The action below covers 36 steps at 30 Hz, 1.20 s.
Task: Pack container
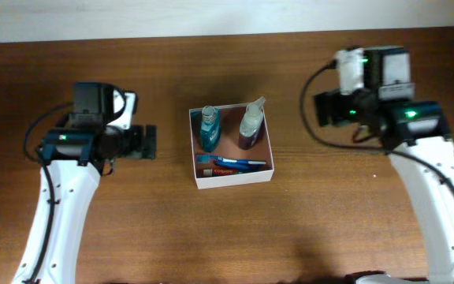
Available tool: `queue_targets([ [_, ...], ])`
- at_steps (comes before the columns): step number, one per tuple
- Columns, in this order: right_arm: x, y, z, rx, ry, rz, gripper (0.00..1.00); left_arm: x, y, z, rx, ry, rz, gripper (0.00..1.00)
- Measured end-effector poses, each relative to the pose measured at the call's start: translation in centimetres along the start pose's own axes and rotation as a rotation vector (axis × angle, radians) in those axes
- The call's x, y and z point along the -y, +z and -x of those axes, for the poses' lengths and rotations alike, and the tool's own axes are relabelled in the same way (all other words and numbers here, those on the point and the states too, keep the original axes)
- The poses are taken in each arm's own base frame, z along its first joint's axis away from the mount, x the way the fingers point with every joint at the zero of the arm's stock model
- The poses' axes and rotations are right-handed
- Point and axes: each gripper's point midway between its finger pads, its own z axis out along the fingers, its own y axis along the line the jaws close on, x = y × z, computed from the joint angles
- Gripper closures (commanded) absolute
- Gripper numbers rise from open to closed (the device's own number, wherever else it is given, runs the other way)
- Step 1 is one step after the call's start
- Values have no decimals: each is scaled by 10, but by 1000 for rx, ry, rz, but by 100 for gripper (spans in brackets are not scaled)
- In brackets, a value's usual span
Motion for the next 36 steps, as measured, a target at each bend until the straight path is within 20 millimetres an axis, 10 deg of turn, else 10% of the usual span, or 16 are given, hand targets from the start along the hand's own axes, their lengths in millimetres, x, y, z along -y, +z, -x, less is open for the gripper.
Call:
queue_targets([
  [13, 47, -7, -42, -116, 264, -44, 4, 2, -2, -1, 1, 29, -2, 1],
  [20, 38, -73, -54, 94, 281, -81, 0, 6, -51, -13, 158, 34, -3, 1],
  [26, 16, -114, -119, 181, 281, -94, 1, 12, -107, -56, 381, 11, -3, 0],
  [36, -3, -151, -172, 319, 270, -110, 1, 16, -133, -102, 538, -27, -10, 1],
])
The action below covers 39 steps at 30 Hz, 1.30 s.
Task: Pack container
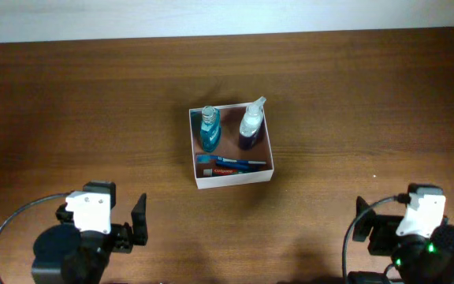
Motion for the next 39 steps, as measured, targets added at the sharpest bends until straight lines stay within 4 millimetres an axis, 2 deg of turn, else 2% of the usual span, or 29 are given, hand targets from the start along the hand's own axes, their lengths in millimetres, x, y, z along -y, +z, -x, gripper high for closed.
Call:
queue_targets([
  [17, 0, -2, 0, 10, 0, 1, 1, 0, -2, 0, 7, -2, 0, 0],
  [21, -4, 1, 10, 72, -22, 23, 1, 0, -2, 0, 6, -2, 0, 1],
  [25, -15, 9, 23, 250, -80, 83, 1, 0, -1, 0, 4, -2, 0, 1],
  [28, -23, 17, 19, 368, -110, 127, 1, 0, -1, -1, 2, -2, 0, 1],
  [36, -37, 61, 17, 584, -151, 199, 1, 0, 0, -2, -1, -2, 0, 1],
  [39, -36, 70, 20, 660, -157, 194, 1, 0, 0, -2, -2, -2, 0, 1],
])
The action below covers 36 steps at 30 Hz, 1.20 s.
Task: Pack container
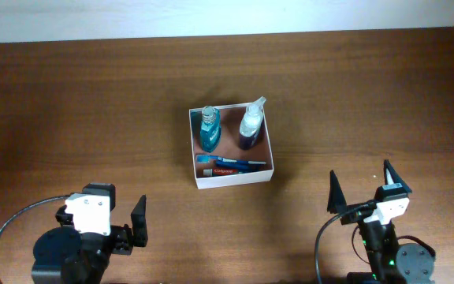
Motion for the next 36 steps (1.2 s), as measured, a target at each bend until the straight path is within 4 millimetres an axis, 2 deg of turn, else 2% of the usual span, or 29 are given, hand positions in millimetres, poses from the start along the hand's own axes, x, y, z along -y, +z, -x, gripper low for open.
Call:
queue_targets([
  [4, 7, 7, -18, 38, -7, -39, 1, 0, 0, 0, 0, 0, 0, 1],
  [8, 10, 8, -60, -77, 6, -62, 1, 0, 0, 0, 0, 0, 0, 1],
  [11, 11, 6, -79, -155, 17, -69, 1, 0, 0, 0, 0, 0, 0, 1],
  [36, 11, 6, -80, -159, 18, -73, 1, 0, 0, 0, 0, 0, 0, 1],
])
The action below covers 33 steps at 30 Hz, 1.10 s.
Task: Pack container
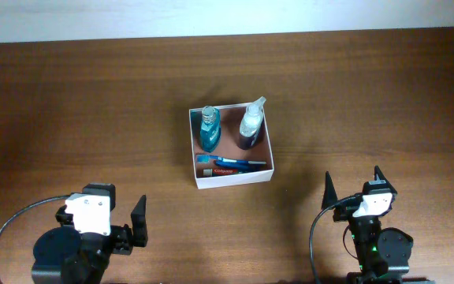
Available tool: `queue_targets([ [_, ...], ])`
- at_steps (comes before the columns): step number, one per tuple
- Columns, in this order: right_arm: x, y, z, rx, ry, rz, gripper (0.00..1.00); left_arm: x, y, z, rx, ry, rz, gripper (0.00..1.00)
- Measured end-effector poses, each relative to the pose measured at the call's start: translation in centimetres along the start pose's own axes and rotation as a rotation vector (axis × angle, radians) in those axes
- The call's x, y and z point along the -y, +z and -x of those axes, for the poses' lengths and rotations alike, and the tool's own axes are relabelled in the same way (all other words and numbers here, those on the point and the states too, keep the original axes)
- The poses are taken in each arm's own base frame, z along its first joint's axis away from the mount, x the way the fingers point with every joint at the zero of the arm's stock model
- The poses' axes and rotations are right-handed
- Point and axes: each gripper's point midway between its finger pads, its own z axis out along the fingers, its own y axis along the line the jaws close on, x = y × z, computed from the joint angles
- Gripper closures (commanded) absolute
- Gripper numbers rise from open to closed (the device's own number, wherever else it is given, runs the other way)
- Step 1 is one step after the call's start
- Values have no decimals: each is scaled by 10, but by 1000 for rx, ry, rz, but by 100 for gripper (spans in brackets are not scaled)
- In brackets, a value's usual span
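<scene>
The white container (232, 182) sits in the middle of the table. Inside it a blue bottle (209, 130) and a clear spray bottle (250, 124) stand at the back. A toothpaste tube (222, 170) and a blue toothbrush (237, 163) lie along the front wall. My left gripper (139, 221) is folded back at the front left, its jaws seen edge-on as one dark fin. At the front right, my right gripper (353, 184) is open with nothing between its fingers. Both are far from the container.
The brown wooden table (93, 102) runs to a pale wall strip at the back. Both arm bases and their cables sit at the front edge, left and right.
The right arm has shifted slightly left at the front edge, its open fingers still spread. The left arm and the container's contents have not moved.
Both arms first reached out beside the container, one on each side. Then both were folded back at the front edge. After that the right gripper showed its fingers spread apart, as it does now. The packed container never changed.
</scene>
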Motion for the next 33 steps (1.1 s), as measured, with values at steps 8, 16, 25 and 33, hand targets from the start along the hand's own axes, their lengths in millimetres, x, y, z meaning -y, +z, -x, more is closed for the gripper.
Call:
queue_targets([
  [8, 0, 0, 0, 0, 0, 0, 1, -2, 0, -3, -10, 1, 9, 1],
  [16, 0, 0, 0, -1, 0, -3, 1, -3, 17, -22, 91, 5, 16, 1],
  [25, 1, 0, 0, -1, 0, -3, 1, -8, 51, 0, 561, 45, 42, 1],
  [33, 0, 0, 0, -1, 0, -3, 1, -10, 87, -44, 494, 74, 48, 1],
])
